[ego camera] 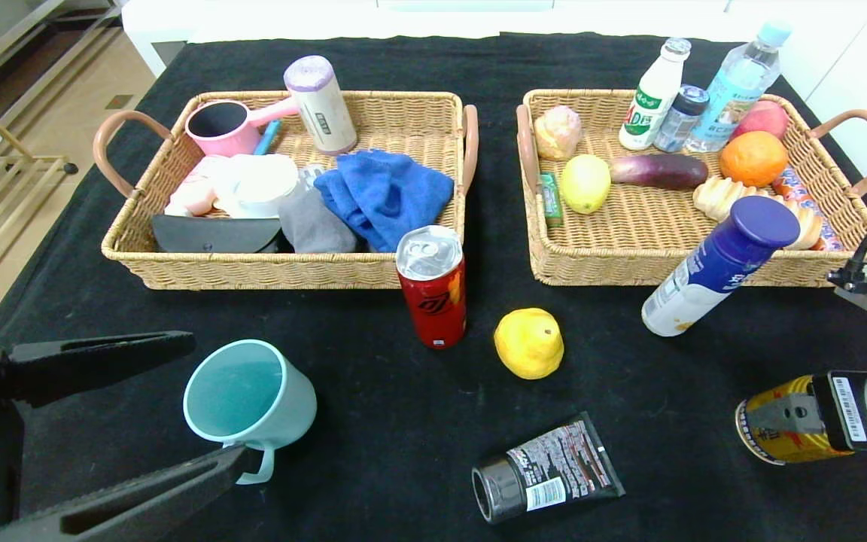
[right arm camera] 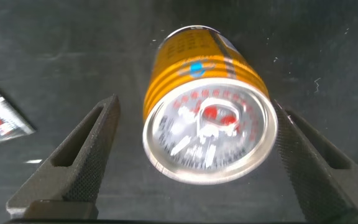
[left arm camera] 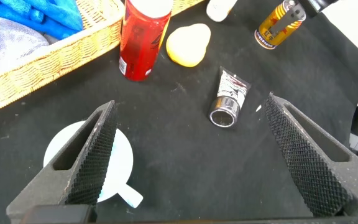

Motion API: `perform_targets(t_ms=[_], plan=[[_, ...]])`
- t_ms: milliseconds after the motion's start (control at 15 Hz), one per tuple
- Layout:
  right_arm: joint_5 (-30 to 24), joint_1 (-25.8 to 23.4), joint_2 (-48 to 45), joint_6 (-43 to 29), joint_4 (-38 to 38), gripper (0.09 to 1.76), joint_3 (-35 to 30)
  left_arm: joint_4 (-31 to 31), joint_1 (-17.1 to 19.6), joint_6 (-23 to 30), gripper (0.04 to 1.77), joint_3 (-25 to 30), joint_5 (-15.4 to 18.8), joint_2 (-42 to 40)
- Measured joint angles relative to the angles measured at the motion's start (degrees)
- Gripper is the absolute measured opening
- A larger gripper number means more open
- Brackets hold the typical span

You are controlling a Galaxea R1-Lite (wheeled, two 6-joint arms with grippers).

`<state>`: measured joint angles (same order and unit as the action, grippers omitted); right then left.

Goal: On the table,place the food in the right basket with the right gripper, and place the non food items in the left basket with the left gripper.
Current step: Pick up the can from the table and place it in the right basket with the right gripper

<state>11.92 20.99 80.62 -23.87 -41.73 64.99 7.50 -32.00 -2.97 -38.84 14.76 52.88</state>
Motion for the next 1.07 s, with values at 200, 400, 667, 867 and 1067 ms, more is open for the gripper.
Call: perform_targets(t_ms=[200, 400, 667, 867, 1067], plan=[[0.06, -0.94, 1.29, -0.09, 0.44, 1.71, -0.6, 0.0, 0.0, -0.07, 1.72, 0.0, 0.0, -0.13], [0.04, -1.18, 1.93, -0.09, 1.33, 1.71, -0.99, -0.04, 0.0, -0.27, 1.72, 0.0, 0.01, -0.32], [0.0, -1.26, 2.34, -0.07, 2.93, 1.44, -2.08, -0.09, 0.0, -0.27, 1.72, 0.0, 0.01, -0.46], [0.01, -1.34, 2.56, -0.05, 3.15, 1.2, -2.82, -0.06, 0.0, -0.27, 1.72, 0.0, 0.01, -0.54], [-0.05, -1.65, 2.54, -0.05, 3.17, 1.19, -3.04, -0.06, 0.02, -0.27, 1.72, 0.0, 0.0, -0.57]])
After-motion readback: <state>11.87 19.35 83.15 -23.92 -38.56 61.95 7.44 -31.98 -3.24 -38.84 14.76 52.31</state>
